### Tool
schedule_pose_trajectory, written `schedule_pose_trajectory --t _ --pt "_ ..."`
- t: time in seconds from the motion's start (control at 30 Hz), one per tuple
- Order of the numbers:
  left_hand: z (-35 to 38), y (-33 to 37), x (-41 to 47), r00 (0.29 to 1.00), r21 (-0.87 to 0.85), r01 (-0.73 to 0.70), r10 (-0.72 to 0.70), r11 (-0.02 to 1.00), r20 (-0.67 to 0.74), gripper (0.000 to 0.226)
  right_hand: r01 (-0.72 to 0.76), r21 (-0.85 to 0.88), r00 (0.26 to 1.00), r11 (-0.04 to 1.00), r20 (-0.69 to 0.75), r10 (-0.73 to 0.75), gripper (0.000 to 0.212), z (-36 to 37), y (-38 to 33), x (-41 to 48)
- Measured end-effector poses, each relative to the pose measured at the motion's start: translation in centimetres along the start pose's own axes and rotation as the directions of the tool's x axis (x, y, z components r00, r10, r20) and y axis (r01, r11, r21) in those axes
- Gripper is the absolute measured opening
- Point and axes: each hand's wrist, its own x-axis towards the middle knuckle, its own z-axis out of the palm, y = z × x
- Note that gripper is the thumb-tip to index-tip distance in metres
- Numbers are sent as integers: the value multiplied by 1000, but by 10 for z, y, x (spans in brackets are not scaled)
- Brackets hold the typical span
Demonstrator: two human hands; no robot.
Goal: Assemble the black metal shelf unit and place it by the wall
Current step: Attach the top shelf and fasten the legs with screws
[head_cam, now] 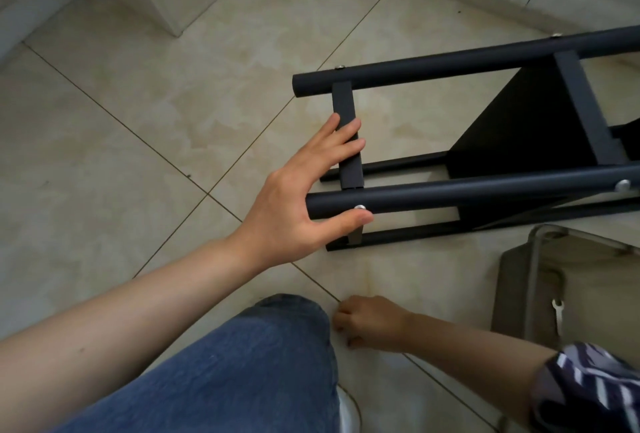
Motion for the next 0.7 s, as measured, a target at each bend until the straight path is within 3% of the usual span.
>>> schedule_pose_trajectory --t 0.13,0.23,0.47,0.7 --pt "2 -2 -1 1000 -40 1 -2 999 -9 68 92 -107 996 990 1 -93 34 3 -4 2" --pt "4 -4 -2 1000 -37 -8 7 999 -18 67 91 -139 995 986 -18 -94 23 2 -3 3" --pt "6 -7 -4 999 -25 -9 8 1000 -42 65 44 123 984 991 -174 -22 19 -65 -11 -34" --pt "5 -2 -5 999 -32 10 -11 999 -48 68 112 111 897 987 -439 -53 28 -167 -25 -92"
